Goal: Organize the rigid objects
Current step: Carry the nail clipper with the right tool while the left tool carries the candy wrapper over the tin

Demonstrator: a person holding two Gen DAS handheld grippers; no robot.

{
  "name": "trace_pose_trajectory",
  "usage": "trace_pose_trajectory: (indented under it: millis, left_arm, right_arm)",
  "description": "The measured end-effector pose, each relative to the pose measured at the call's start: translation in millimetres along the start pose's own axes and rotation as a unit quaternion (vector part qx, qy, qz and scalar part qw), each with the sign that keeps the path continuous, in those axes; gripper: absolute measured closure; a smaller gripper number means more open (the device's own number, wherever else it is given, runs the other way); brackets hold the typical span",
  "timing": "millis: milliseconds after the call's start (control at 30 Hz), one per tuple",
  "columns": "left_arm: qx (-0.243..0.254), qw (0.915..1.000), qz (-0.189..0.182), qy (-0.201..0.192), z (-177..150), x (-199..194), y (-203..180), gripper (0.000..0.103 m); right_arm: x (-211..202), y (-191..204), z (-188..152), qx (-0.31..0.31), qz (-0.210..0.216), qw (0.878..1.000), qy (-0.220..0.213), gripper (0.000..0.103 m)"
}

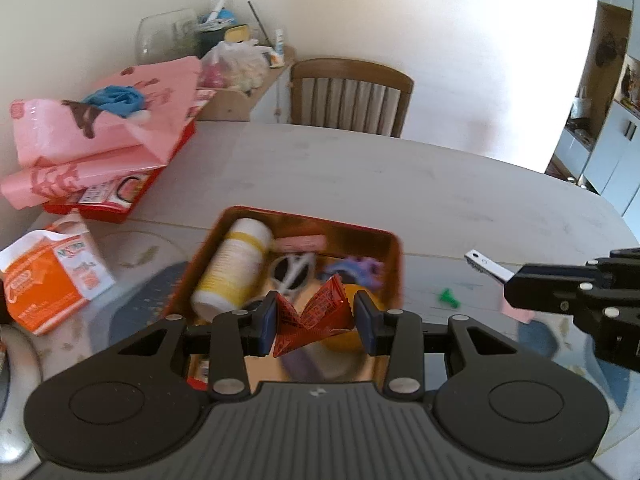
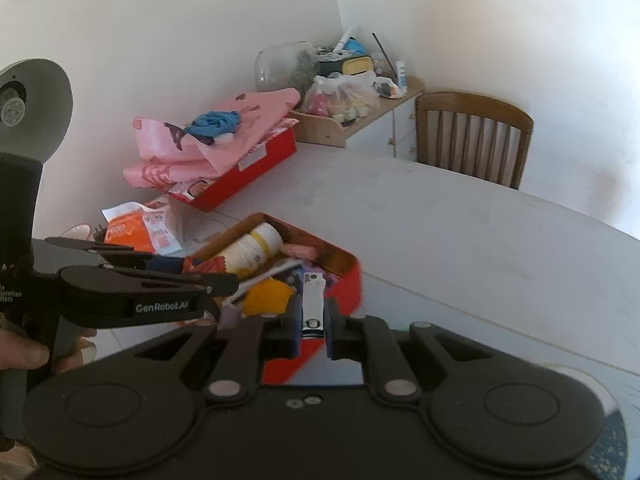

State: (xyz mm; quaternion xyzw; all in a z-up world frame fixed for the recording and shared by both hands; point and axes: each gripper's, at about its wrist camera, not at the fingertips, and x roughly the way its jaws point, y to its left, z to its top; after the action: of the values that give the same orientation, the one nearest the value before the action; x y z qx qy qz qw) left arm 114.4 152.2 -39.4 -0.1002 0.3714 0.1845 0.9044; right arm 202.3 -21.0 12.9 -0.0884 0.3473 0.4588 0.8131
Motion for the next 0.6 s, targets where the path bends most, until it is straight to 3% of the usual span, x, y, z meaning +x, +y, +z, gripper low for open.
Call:
trace_pose_trajectory:
  millis: [267, 600]
  left_arm:
    - [-0.005, 0.9998, 0.008, 0.02, 3.6, 21.1, 42.3, 0.064]
    - [0.009, 0.9988, -0.002, 0.048, -0.2, 47.5, 59.5, 0.064]
  right_arm:
    - [45.0, 28.2, 26.2, -0.009, -0.002, 1.0, 0.006, 0.093]
    - [105.6, 43.9, 37.2, -0.033, -0.032, 0.998, 0.042, 0.093]
